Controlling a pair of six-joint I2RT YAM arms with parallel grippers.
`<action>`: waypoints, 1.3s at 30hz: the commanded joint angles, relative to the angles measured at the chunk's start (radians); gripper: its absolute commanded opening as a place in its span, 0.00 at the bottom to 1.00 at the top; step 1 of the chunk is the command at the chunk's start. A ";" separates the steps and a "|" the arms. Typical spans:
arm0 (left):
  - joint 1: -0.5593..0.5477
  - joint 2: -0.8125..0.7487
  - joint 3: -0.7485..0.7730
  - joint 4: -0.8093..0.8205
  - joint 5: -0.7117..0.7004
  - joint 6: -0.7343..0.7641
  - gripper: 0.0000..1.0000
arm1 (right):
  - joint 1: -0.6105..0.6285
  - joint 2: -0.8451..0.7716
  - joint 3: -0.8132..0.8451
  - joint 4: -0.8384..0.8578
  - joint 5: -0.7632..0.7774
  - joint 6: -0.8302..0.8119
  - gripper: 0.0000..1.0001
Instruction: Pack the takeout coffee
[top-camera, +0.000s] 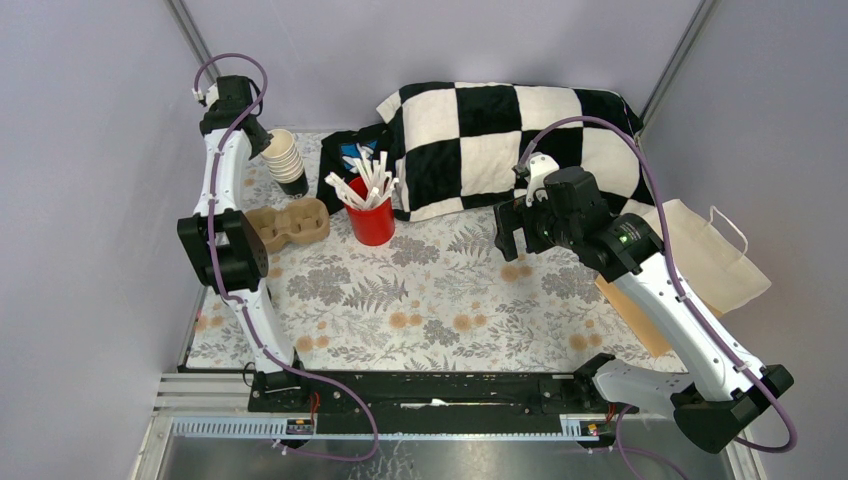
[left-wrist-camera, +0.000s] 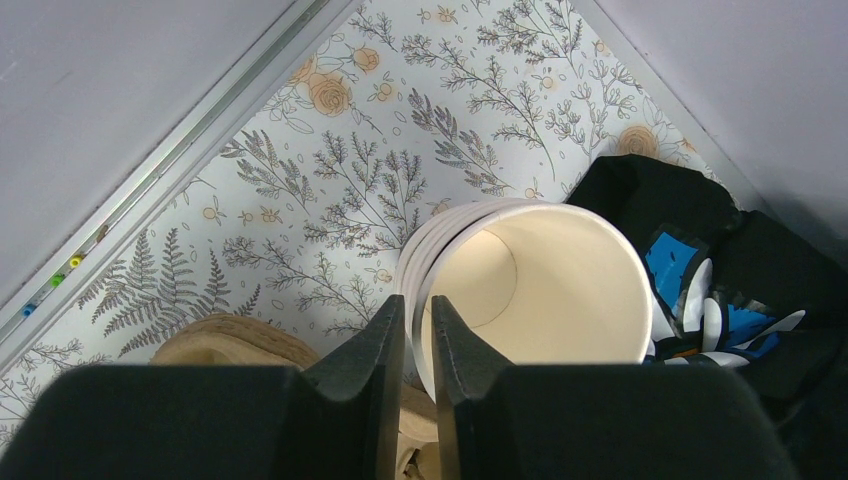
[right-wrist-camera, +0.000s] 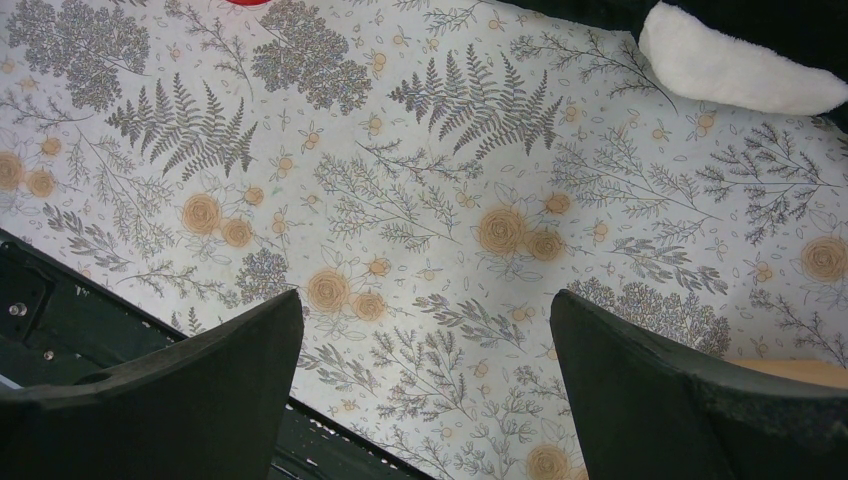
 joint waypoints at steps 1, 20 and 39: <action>0.002 -0.011 0.031 0.019 -0.021 0.014 0.19 | 0.010 0.001 0.034 0.038 0.003 -0.002 1.00; 0.002 0.006 0.039 0.019 -0.012 0.001 0.18 | 0.009 0.004 0.038 0.039 0.003 -0.005 1.00; 0.003 0.009 0.040 0.019 -0.013 0.006 0.12 | 0.009 0.005 0.043 0.037 0.004 -0.005 1.00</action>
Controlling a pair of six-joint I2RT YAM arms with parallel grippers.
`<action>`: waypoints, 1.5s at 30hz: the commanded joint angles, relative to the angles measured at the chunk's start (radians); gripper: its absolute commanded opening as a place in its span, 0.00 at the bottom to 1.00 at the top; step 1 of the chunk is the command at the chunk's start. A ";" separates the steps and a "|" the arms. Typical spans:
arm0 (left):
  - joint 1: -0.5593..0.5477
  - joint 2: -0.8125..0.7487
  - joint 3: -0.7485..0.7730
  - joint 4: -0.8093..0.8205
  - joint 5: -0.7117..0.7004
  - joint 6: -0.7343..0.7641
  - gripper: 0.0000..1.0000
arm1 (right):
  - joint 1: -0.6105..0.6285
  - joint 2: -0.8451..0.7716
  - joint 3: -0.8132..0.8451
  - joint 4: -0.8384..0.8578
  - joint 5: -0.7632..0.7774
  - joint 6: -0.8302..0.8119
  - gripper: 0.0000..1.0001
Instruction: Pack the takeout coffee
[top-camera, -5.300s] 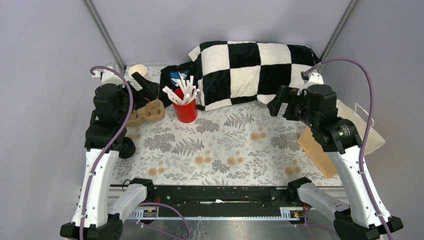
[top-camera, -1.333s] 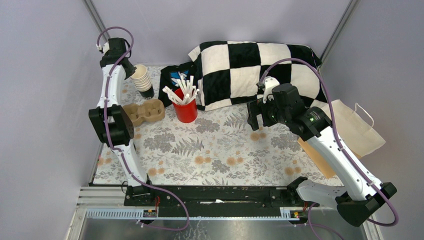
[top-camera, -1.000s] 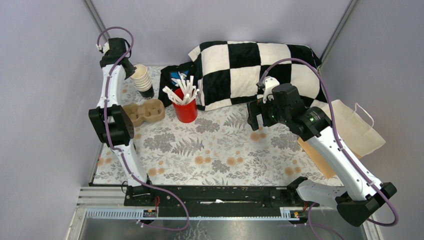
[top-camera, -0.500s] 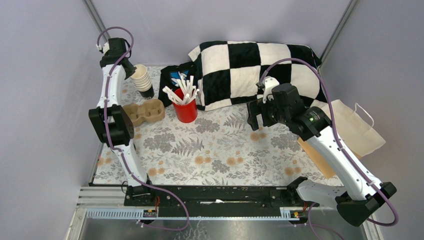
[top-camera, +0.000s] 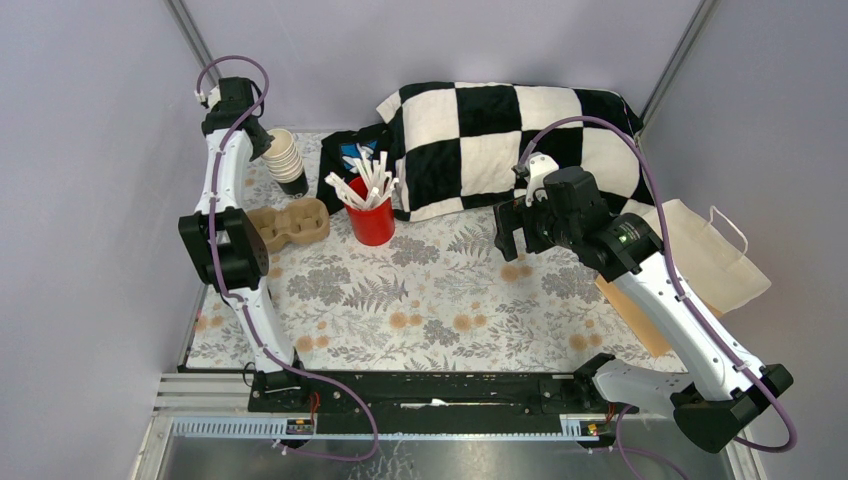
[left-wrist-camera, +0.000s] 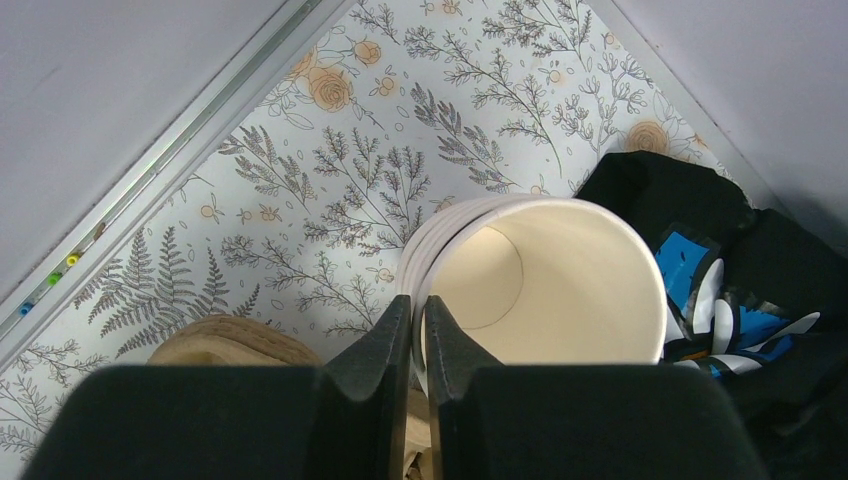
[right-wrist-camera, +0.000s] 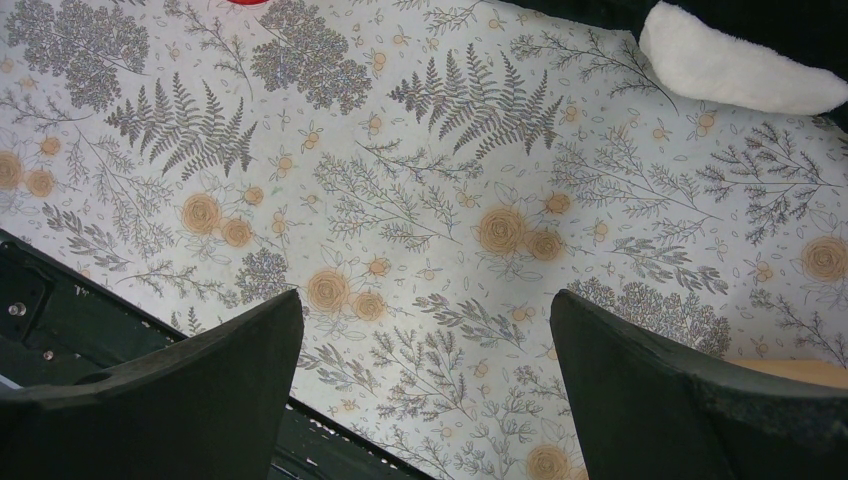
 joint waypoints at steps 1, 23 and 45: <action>0.002 -0.010 0.042 0.019 -0.016 0.007 0.12 | 0.009 0.002 0.043 0.038 0.004 -0.006 1.00; 0.022 -0.105 -0.073 0.150 0.071 -0.052 0.00 | 0.009 -0.003 0.038 0.042 -0.003 -0.002 1.00; 0.034 -0.280 -0.303 0.343 0.050 -0.070 0.00 | 0.010 0.014 0.043 0.037 -0.016 0.010 1.00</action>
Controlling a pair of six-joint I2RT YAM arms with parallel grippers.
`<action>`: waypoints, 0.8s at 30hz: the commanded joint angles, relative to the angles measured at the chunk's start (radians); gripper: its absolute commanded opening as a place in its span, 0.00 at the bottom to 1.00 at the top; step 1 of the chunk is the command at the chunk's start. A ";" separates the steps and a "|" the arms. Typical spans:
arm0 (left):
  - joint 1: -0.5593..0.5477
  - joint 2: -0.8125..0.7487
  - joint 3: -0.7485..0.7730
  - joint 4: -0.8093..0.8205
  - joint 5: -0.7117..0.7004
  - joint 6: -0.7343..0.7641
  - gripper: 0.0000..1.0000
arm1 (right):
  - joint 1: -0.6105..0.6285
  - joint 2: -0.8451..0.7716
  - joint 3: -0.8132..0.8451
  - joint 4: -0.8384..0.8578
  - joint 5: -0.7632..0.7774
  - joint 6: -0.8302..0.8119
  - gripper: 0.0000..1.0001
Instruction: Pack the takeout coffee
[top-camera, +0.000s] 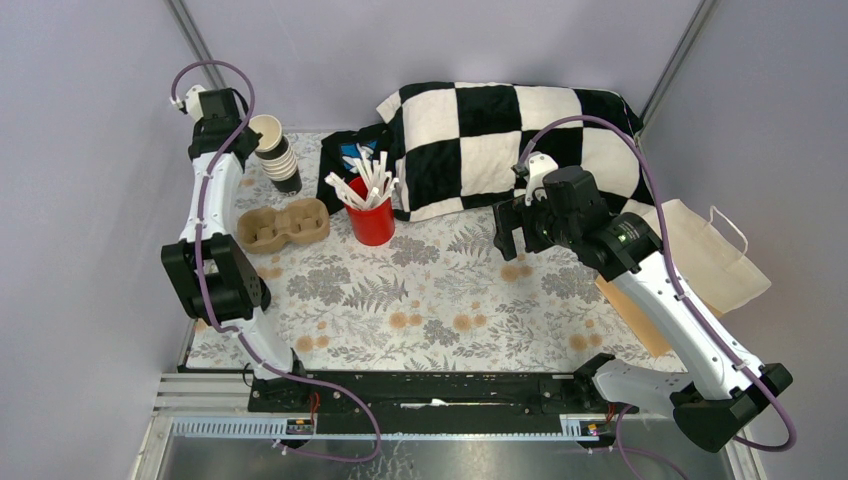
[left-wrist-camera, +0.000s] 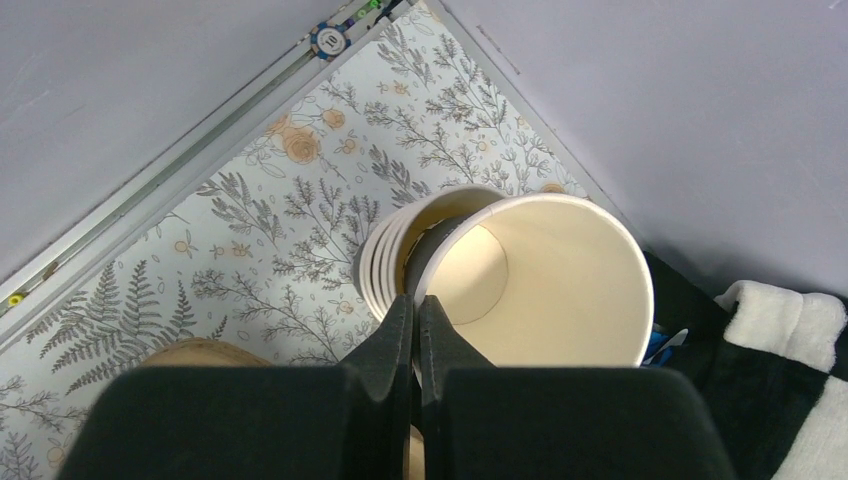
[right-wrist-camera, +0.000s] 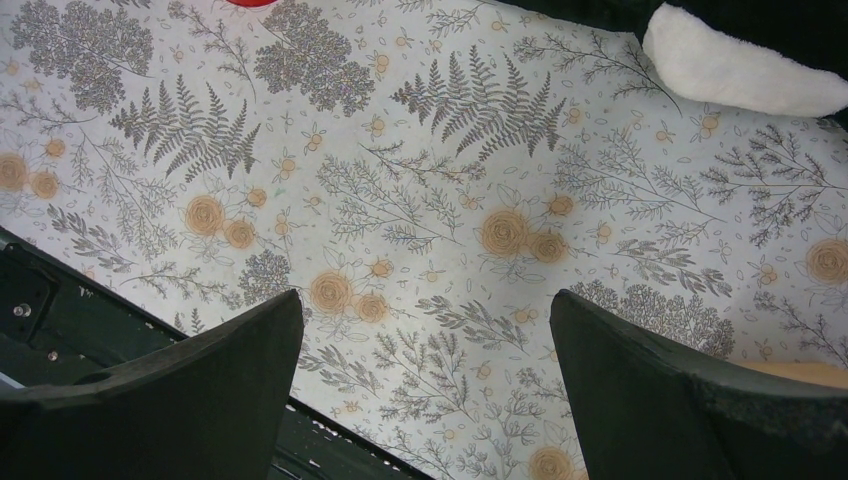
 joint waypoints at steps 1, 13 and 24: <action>-0.006 -0.025 0.003 0.047 -0.010 -0.002 0.00 | 0.010 0.014 0.046 0.028 -0.011 0.009 1.00; 0.022 -0.055 0.184 -0.095 0.001 -0.013 0.00 | 0.009 0.020 0.064 0.031 -0.034 0.009 1.00; -0.178 -0.228 0.225 -0.209 0.092 -0.019 0.00 | 0.017 -0.033 0.069 0.025 -0.019 0.035 1.00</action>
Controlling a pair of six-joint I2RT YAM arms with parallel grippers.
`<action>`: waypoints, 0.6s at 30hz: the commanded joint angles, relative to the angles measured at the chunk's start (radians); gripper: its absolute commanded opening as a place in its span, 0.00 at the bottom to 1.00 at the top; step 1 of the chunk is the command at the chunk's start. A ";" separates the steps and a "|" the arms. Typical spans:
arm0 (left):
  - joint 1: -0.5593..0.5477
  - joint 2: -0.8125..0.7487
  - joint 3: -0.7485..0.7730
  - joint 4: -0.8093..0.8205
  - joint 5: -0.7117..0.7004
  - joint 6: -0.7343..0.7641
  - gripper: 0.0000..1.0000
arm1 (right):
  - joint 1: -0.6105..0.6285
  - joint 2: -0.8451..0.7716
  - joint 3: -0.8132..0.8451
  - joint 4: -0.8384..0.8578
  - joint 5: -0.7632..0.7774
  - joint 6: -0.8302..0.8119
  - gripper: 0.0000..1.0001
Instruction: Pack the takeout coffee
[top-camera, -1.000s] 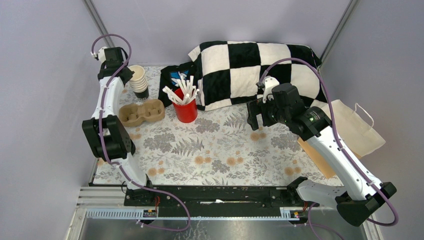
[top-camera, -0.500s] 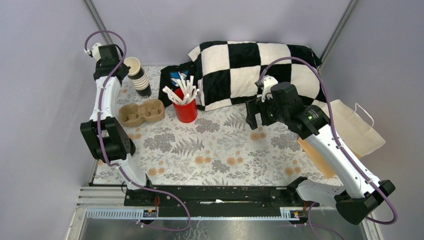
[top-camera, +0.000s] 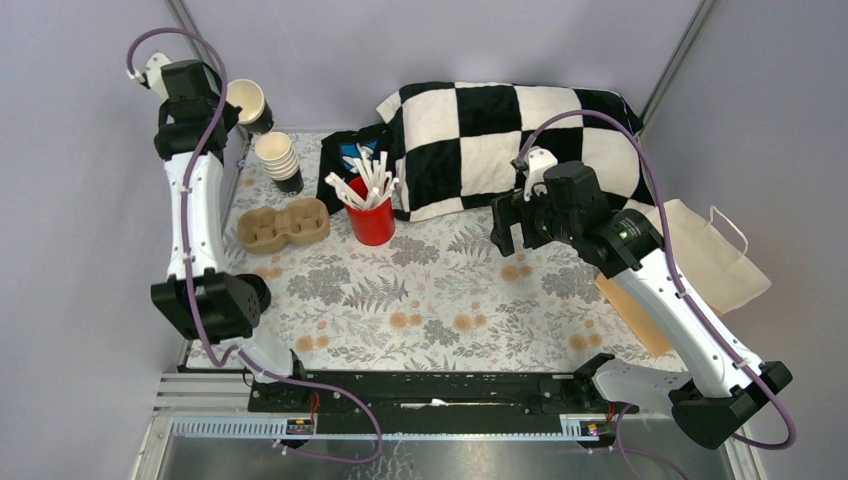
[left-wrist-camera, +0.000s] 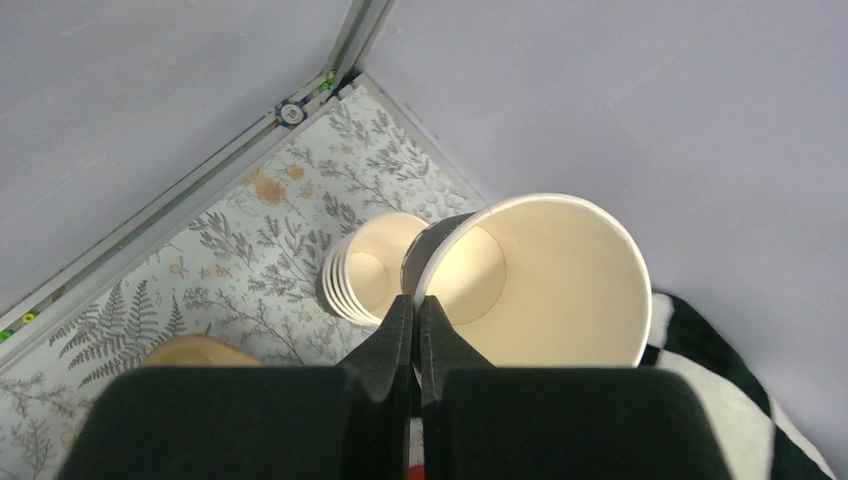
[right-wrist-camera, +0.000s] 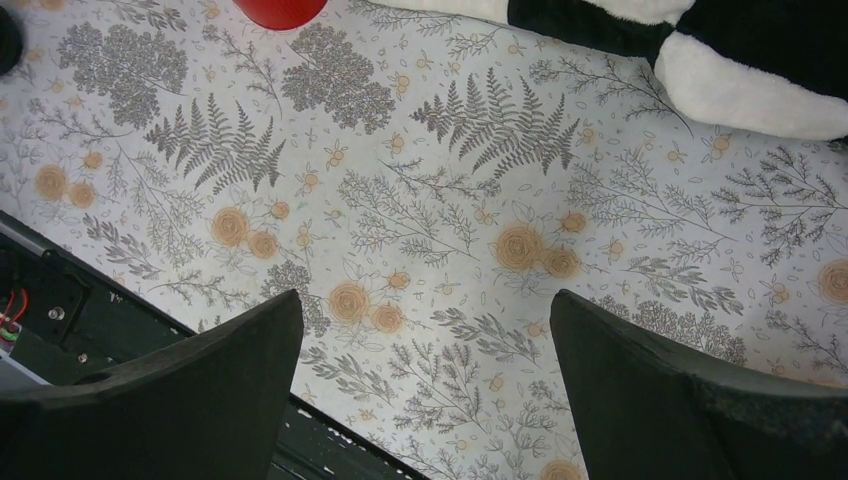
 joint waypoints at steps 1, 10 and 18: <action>-0.266 -0.077 0.013 -0.027 0.051 0.020 0.00 | 0.012 -0.052 0.031 0.019 0.019 0.030 1.00; -0.828 0.080 -0.037 0.070 0.000 -0.011 0.00 | 0.012 -0.170 0.065 0.020 0.190 0.103 1.00; -0.961 0.393 0.126 0.016 0.033 0.018 0.00 | 0.013 -0.306 0.070 -0.025 0.260 0.154 1.00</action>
